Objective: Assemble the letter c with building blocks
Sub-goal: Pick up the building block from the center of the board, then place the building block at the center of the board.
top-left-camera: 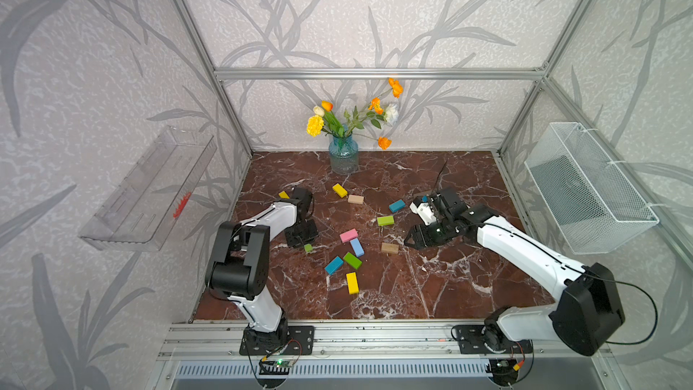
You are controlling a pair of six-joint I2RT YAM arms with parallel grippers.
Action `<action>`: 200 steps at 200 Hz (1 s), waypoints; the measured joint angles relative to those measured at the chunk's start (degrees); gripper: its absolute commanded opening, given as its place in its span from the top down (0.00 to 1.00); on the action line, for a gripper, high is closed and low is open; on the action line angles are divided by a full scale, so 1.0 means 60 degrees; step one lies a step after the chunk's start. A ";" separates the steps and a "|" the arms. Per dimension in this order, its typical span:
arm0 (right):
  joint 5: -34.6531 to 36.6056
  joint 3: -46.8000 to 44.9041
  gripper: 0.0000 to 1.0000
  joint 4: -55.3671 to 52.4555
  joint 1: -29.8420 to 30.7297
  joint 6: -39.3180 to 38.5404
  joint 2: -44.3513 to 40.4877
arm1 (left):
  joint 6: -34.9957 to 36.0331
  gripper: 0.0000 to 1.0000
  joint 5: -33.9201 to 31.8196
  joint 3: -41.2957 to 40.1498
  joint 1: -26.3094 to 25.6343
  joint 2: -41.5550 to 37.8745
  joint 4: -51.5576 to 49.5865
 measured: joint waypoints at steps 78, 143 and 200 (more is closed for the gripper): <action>-0.0259 0.0382 0.41 0.0040 0.0033 0.0401 0.0361 | 0.2069 0.86 0.0295 0.1927 -0.0193 0.0652 -0.0554; -0.0401 0.0863 0.41 0.0062 0.0226 0.0441 0.0838 | 0.3931 0.86 0.0164 0.4124 -0.0714 0.2681 -0.1435; -0.0397 0.0863 0.40 0.0069 0.0404 0.0554 0.0907 | 0.3949 0.81 0.0240 0.4379 -0.0816 0.3111 -0.1792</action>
